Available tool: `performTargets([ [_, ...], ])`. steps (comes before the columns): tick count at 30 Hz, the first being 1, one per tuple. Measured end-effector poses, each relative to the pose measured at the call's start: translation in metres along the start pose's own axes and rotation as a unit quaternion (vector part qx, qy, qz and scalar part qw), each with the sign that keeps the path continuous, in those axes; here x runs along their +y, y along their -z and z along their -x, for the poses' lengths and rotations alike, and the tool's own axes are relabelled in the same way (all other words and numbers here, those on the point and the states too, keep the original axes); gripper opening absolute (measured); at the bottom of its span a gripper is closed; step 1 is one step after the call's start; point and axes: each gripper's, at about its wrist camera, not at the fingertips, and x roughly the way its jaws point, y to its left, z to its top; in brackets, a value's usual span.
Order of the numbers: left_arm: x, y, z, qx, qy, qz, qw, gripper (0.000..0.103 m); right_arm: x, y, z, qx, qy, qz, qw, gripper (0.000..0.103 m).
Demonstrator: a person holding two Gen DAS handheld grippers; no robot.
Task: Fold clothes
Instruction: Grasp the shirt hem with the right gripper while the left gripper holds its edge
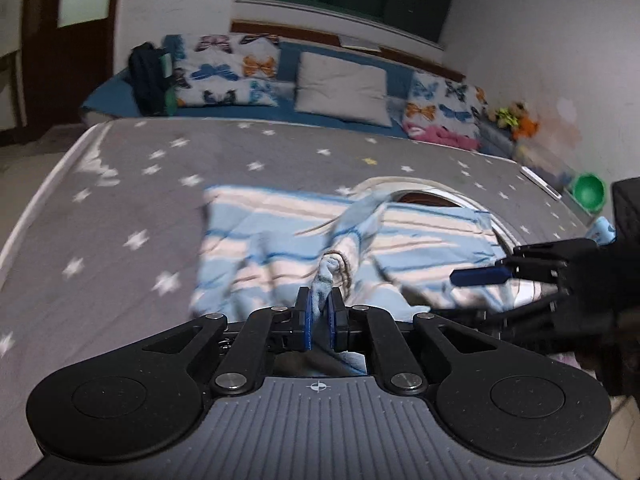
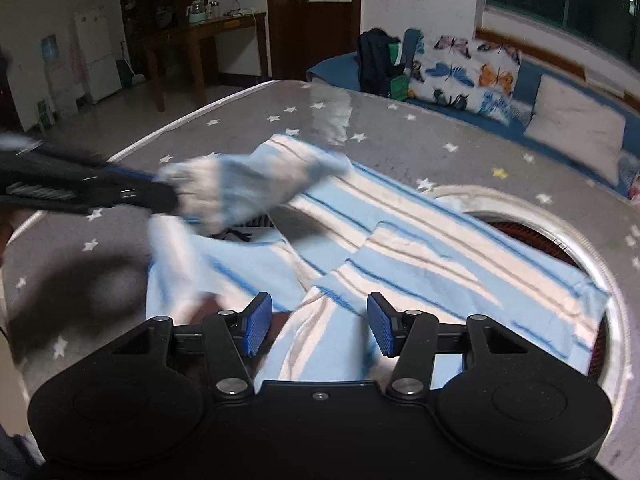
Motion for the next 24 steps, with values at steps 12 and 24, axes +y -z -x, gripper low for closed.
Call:
performTargets([
  [12, 0.004, 0.005, 0.008, 0.009, -0.005, -0.037, 0.9992, 0.038, -0.002, 0.000, -0.014, 0.021, 0.042, 0.024, 0.999, 0.018],
  [24, -0.035, -0.001, -0.010, 0.010, -0.014, -0.183, 0.9830, 0.058, -0.010, 0.007, -0.013, 0.018, 0.046, 0.031, 0.998, 0.017],
])
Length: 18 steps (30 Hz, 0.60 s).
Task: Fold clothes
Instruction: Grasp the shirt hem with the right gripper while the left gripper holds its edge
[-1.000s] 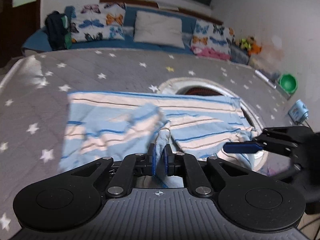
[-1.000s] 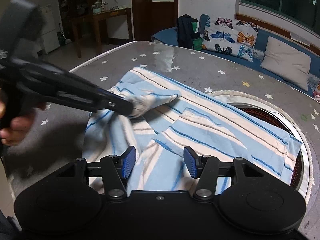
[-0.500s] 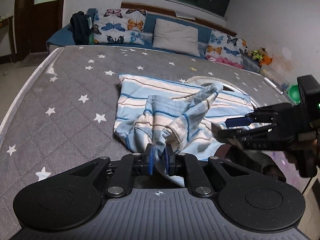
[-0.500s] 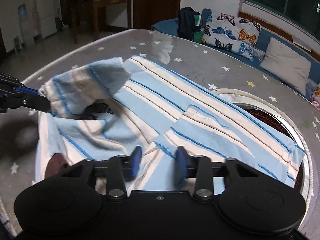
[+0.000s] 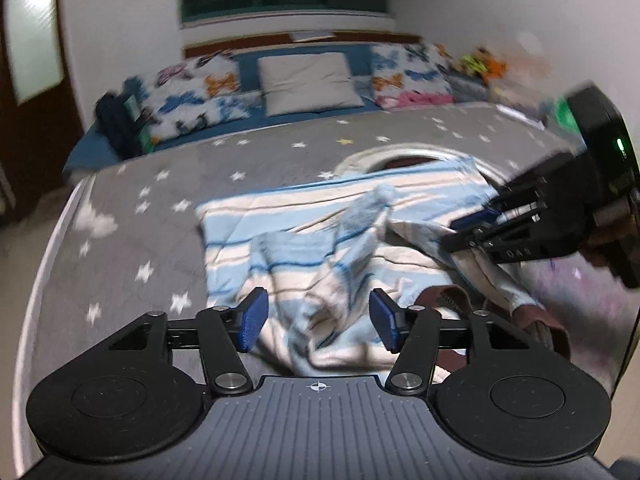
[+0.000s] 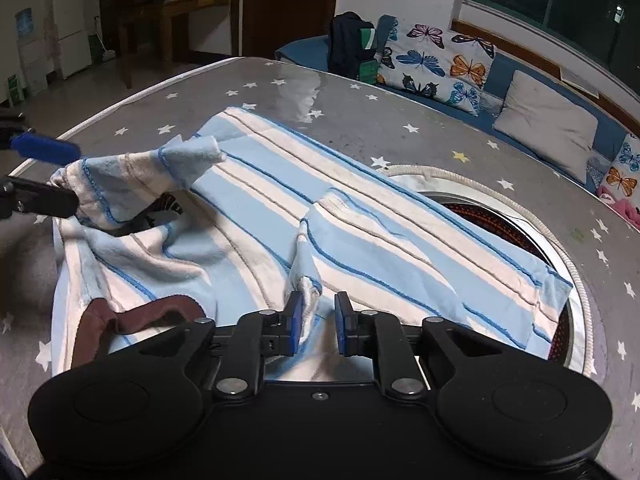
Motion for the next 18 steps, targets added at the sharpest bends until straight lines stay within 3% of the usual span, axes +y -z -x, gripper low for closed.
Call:
performTargets([
  [5, 0.007, -0.007, -0.018, 0.024, 0.014, 0.002, 0.9996, 0.054, -0.003, 0.003, 0.000, -0.001, 0.002, 0.003, 1.000, 0.025],
  [9, 0.015, -0.008, -0.027, 0.035, 0.034, 0.022, 0.9986, 0.019, 0.007, -0.013, -0.005, 0.004, -0.005, 0.002, 1.000, 0.028],
  [10, 0.018, -0.007, -0.027, 0.033, 0.038, 0.028, 0.9983, 0.015, 0.007, -0.014, -0.008, 0.009, -0.007, 0.002, 1.000, 0.028],
  [15, 0.031, 0.000, -0.024, 0.023, 0.048, 0.062, 0.9966, 0.010, 0.012, -0.015, -0.020, 0.028, -0.002, 0.014, 1.000, 0.027],
  [18, 0.036, 0.001, -0.023, 0.024, 0.045, 0.069, 0.9963, 0.012, 0.013, -0.014, -0.019, 0.029, 0.003, 0.018, 0.999, 0.017],
])
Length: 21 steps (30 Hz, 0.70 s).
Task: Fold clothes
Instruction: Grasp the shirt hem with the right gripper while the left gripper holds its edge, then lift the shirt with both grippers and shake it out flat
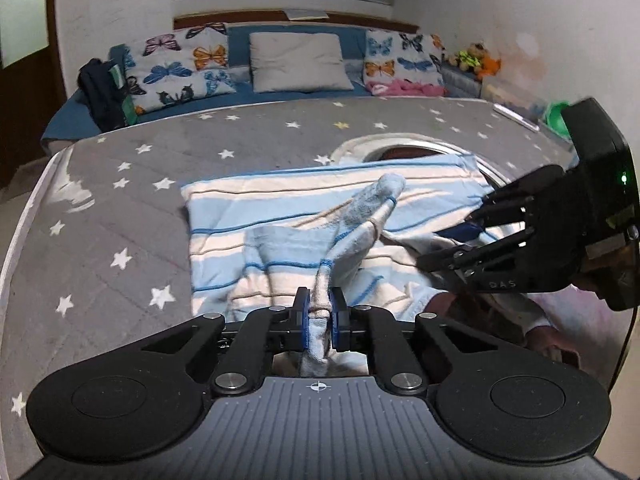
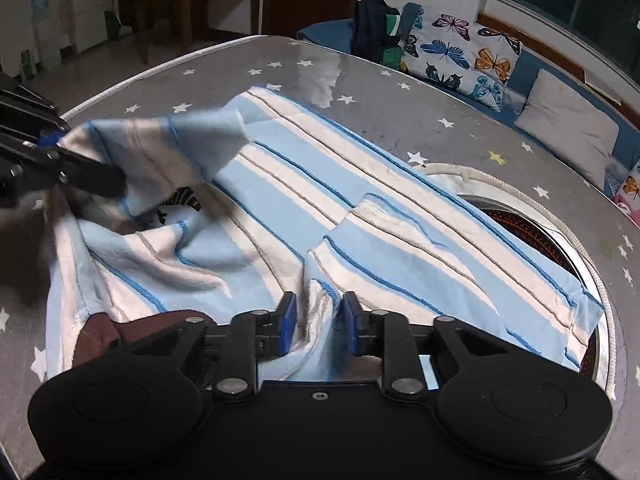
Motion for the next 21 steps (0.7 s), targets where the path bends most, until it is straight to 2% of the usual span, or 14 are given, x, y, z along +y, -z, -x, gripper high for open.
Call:
performTargets([
  [2, -0.001, 0.000, -0.002, 0.003, -0.001, -0.004, 1.0000, 0.021, 0.000, 0.001, 0.002, -0.001, 0.002, 0.002, 1.000, 0.016],
  [3, -0.001, 0.000, -0.003, 0.005, -0.001, -0.006, 1.0000, 0.033, 0.001, 0.001, 0.003, -0.002, 0.004, 0.003, 1.000, 0.015],
  [4, -0.003, -0.001, -0.004, 0.005, -0.003, -0.010, 0.9999, 0.040, 0.001, 0.001, 0.004, -0.002, 0.005, 0.004, 1.000, 0.014],
  [6, -0.006, -0.004, -0.005, 0.005, -0.008, -0.016, 0.9998, 0.044, 0.001, 0.002, 0.006, -0.004, 0.007, 0.006, 1.000, 0.013],
  [8, -0.008, -0.006, -0.008, 0.007, -0.003, -0.021, 0.9997, 0.045, 0.002, 0.003, 0.009, -0.007, 0.011, 0.012, 1.000, 0.012],
  [9, -0.008, -0.007, -0.010, 0.009, 0.000, -0.023, 0.9997, 0.043, 0.003, 0.003, 0.012, -0.010, 0.014, 0.017, 1.000, 0.011],
  [11, -0.008, -0.007, -0.012, 0.015, 0.007, -0.028, 0.9995, 0.019, 0.002, 0.000, 0.022, -0.016, 0.023, 0.029, 0.999, 0.008],
  [12, -0.008, -0.008, -0.013, 0.018, 0.010, -0.030, 0.9993, 0.011, 0.001, -0.002, 0.028, -0.020, 0.029, 0.037, 0.999, 0.008],
  [15, 0.005, -0.011, -0.004, 0.005, 0.020, -0.006, 0.9998, 0.009, -0.001, -0.010, 0.045, -0.031, 0.045, 0.059, 0.997, 0.006],
  [21, 0.054, -0.067, 0.018, -0.048, -0.038, 0.034, 0.9975, 0.008, -0.007, -0.026, 0.076, -0.053, 0.079, 0.101, 0.990, 0.006],
])
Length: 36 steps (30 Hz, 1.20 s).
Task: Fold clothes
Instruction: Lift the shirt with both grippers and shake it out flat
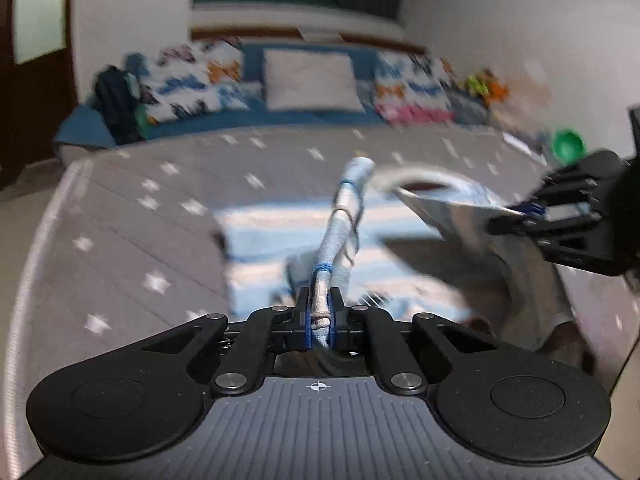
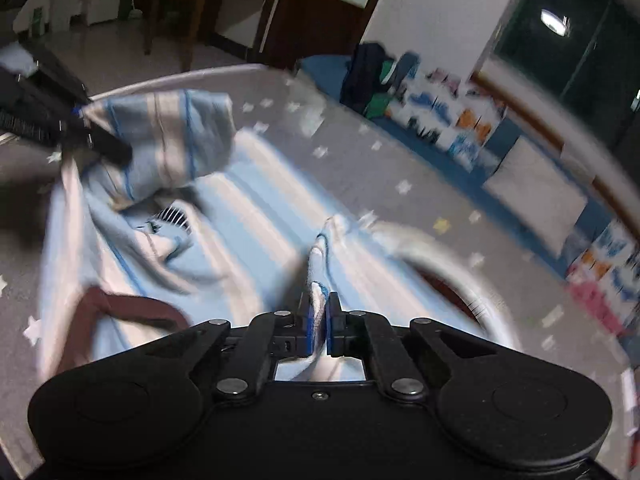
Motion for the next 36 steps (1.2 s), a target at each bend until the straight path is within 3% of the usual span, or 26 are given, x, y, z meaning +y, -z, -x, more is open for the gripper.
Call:
performTargets([
  [9, 0.071, -0.099, 0.017, -0.084, -0.086, 0.062, 0.9908, 0.007, -0.092, -0.100, -0.007, -0.043, 0.123, -0.005, 0.991, 0.005],
  [14, 0.093, -0.164, 0.069, -0.204, -0.112, 0.100, 0.9675, 0.007, -0.144, -0.146, 0.008, -0.117, 0.211, -0.045, 0.969, 0.005],
  [17, 0.092, -0.178, 0.093, -0.261, -0.107, 0.113, 0.9528, 0.008, -0.167, -0.160, 0.033, -0.191, 0.234, -0.093, 0.949, 0.005],
  [20, 0.079, -0.166, 0.104, -0.275, -0.103, 0.104, 0.9502, 0.008, -0.172, -0.154, 0.047, -0.236, 0.241, -0.125, 0.933, 0.005],
  [21, 0.074, -0.161, 0.107, -0.279, -0.102, 0.100, 0.9496, 0.008, -0.171, -0.146, 0.046, -0.234, 0.233, -0.130, 0.935, 0.006],
  [23, 0.068, -0.140, 0.103, -0.254, -0.104, 0.095, 0.9569, 0.008, -0.167, -0.131, 0.043, -0.227, 0.219, -0.138, 0.939, 0.005],
  [29, 0.046, -0.037, 0.075, -0.142, -0.102, 0.085, 0.9809, 0.008, -0.119, -0.019, -0.001, -0.123, 0.141, -0.174, 0.967, 0.006],
  [33, 0.029, 0.040, 0.059, -0.079, -0.096, 0.096, 0.9877, 0.008, -0.073, 0.050, -0.025, -0.053, 0.095, -0.177, 0.978, 0.006],
  [36, 0.021, 0.084, 0.056, -0.039, -0.100, 0.111, 0.9879, 0.008, -0.033, 0.088, -0.034, -0.016, 0.071, -0.185, 0.980, 0.006],
])
